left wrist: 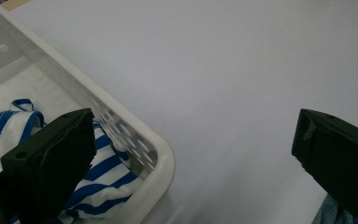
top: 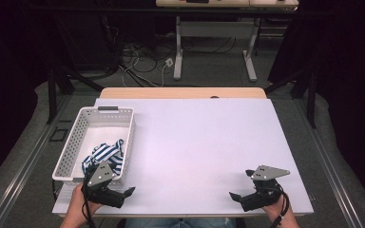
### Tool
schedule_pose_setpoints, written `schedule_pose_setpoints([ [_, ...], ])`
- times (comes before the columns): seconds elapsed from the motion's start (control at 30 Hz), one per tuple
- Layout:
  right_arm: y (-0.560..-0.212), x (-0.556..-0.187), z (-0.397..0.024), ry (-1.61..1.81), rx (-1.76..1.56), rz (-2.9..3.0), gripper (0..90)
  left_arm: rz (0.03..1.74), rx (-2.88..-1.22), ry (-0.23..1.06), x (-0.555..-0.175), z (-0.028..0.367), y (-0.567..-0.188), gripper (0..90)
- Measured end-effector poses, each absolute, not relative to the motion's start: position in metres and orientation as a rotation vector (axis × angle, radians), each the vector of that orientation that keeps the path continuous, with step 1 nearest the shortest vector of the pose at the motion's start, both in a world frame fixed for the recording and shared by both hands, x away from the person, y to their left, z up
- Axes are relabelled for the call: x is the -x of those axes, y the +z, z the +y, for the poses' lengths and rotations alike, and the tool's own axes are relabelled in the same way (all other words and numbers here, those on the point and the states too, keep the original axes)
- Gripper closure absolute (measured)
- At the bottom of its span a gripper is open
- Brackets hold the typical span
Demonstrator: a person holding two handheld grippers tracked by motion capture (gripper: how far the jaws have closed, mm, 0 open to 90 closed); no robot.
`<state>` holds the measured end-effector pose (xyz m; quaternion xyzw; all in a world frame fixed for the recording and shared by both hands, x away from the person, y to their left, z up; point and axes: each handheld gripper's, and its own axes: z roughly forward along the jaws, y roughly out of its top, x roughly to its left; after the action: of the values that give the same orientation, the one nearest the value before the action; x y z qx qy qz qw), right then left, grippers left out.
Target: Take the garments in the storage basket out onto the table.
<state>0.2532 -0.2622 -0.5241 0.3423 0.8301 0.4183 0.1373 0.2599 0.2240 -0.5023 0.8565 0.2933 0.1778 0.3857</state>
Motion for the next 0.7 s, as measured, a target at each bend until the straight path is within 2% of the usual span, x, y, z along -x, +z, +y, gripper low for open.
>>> schedule_pose_setpoints([
  [0.7, -0.526, -0.252, -0.264, 1.212, -1.008, 2.396, 0.0, 0.765, -2.238, 0.489, -0.275, 0.228, -0.487, 0.0],
])
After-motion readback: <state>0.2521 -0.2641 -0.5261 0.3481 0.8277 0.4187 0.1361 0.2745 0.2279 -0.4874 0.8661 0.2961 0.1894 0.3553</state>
